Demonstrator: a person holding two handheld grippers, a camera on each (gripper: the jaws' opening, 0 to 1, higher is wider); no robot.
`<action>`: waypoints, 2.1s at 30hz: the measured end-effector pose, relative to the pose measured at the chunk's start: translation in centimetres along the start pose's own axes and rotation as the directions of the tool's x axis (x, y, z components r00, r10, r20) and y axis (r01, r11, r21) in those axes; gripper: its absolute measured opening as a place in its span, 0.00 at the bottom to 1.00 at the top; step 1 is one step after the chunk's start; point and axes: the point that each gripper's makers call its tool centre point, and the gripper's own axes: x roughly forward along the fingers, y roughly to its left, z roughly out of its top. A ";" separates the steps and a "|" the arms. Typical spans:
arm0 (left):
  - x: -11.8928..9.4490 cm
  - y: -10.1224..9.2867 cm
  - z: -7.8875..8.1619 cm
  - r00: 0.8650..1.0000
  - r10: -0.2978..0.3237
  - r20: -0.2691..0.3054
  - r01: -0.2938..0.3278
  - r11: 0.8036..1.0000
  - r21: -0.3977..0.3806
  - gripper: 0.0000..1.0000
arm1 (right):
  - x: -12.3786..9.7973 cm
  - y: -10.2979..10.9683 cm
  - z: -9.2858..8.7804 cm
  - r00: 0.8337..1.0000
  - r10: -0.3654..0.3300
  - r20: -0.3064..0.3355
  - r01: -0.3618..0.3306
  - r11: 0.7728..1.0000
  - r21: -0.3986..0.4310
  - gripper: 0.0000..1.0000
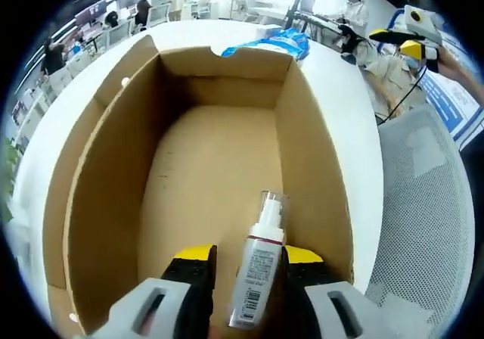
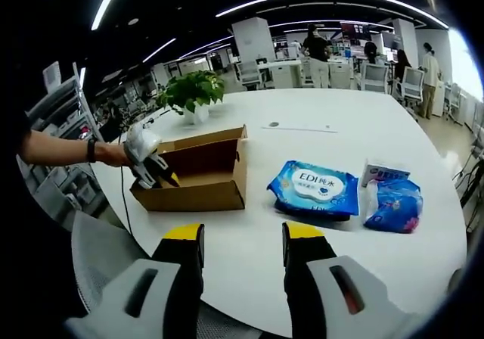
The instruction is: Operate the shoe box by opening the lid, removing the specified soft item, and placing it in the target area until the item is outside and the box remains undamaged.
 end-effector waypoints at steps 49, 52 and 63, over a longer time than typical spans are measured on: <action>-8.7 -4.6 12.7 0.930 -0.010 0.366 -0.075 0.973 0.217 0.19 | 2.0 4.1 2.4 0.984 0.171 -0.042 -0.176 0.969 -0.173 0.37; -8.8 -6.3 13.6 0.930 -0.045 0.364 -0.068 0.954 0.292 0.19 | 2.1 4.8 2.7 0.980 0.191 -0.053 -0.199 0.955 -0.221 0.39; -9.4 -11.9 16.8 0.916 -0.146 0.373 -0.052 0.881 0.471 0.19 | 1.6 6.4 2.4 0.969 0.229 -0.094 -0.247 0.904 -0.348 0.39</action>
